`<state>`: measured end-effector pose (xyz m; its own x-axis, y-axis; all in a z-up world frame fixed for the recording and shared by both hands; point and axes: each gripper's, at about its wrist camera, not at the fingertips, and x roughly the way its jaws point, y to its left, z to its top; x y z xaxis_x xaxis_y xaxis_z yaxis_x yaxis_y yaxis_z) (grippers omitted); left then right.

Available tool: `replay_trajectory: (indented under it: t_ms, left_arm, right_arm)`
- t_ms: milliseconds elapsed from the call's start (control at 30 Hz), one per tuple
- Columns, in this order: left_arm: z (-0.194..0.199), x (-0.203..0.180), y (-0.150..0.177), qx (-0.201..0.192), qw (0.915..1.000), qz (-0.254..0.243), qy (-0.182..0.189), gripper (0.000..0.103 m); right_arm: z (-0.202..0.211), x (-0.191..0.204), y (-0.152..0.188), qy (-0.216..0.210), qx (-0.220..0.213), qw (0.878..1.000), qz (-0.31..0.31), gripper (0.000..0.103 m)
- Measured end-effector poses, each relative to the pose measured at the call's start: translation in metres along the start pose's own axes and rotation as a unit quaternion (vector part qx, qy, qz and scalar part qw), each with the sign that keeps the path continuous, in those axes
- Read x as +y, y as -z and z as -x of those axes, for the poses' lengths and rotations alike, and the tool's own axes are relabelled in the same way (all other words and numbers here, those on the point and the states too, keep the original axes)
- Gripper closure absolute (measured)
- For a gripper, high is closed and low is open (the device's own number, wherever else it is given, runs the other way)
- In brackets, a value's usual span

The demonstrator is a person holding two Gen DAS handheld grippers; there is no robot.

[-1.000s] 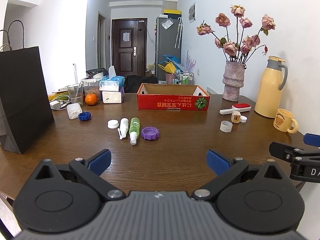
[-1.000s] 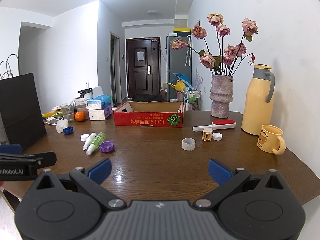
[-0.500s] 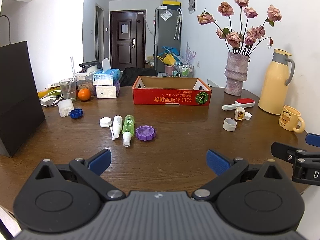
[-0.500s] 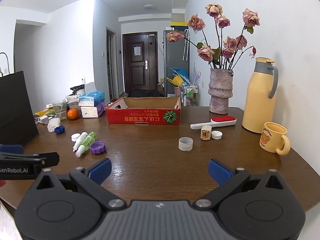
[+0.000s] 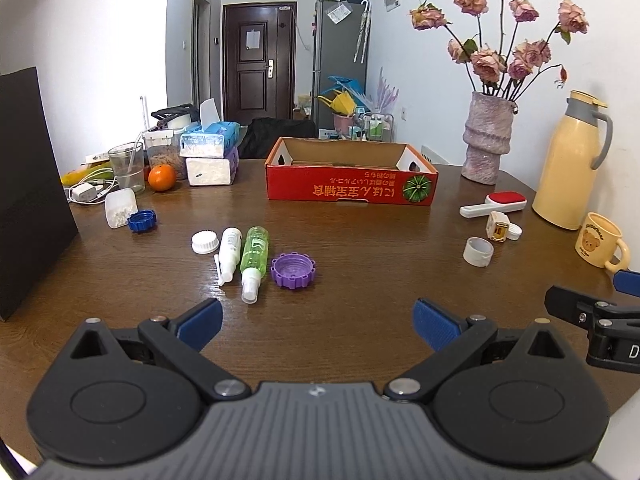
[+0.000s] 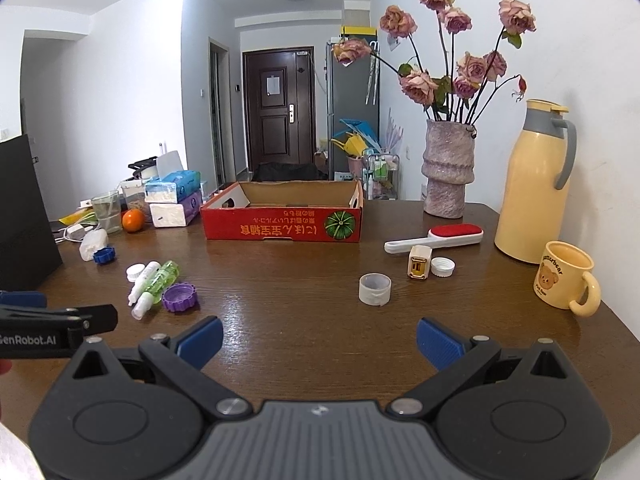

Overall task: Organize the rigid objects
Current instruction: 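Move the left tool to the green spray bottle while the right tool approaches the white tape roll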

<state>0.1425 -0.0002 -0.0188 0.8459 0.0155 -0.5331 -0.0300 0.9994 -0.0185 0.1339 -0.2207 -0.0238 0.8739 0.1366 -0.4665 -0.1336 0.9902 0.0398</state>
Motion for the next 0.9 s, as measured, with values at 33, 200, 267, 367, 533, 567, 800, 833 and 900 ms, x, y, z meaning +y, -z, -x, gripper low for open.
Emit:
replay_trajectory:
  t_ms: [33,200,267,367,533,567,800,833,900]
  left_arm:
    - [-0.004,0.001,-0.001,0.002,1.0,0.0,0.0,0.0]
    - [-0.021,0.006,-0.009,0.011,0.9999,0.002,-0.002,0.0]
    - [-0.027,0.008,-0.012,0.014,0.9999,0.004,-0.002,0.0]
    - [-0.038,0.012,-0.017,0.019,0.9998,0.007,-0.004,0.0]
    - [-0.055,0.017,-0.025,0.028,0.9995,0.009,-0.007,0.0]
    - [-0.058,0.018,-0.027,0.03,0.9995,0.009,-0.007,0.0]
    - [-0.081,0.025,-0.037,0.038,0.9991,0.01,-0.014,0.0]
    - [-0.085,0.027,-0.039,0.04,0.9991,0.011,-0.015,0.0]
    - [-0.093,0.029,-0.041,0.044,0.9988,0.011,-0.018,0.0]
  right_arm:
    - [-0.004,0.0,-0.001,0.0,0.002,1.0,0.0,0.0]
    - [-0.022,0.002,-0.009,0.001,0.011,1.0,0.0,0.0]
    - [-0.029,0.001,-0.012,0.002,0.014,1.0,0.0,0.0]
    - [-0.041,0.001,-0.017,0.002,0.019,1.0,-0.001,0.0]
    - [-0.06,0.0,-0.025,0.003,0.028,1.0,-0.004,0.0]
    - [-0.064,0.0,-0.026,0.004,0.03,1.0,-0.004,0.0]
    - [-0.09,-0.003,-0.034,0.007,0.042,0.999,-0.008,0.0]
    - [-0.094,-0.003,-0.035,0.008,0.043,0.999,-0.009,0.0]
    - [-0.102,-0.005,-0.036,0.01,0.047,0.999,-0.012,0.0]
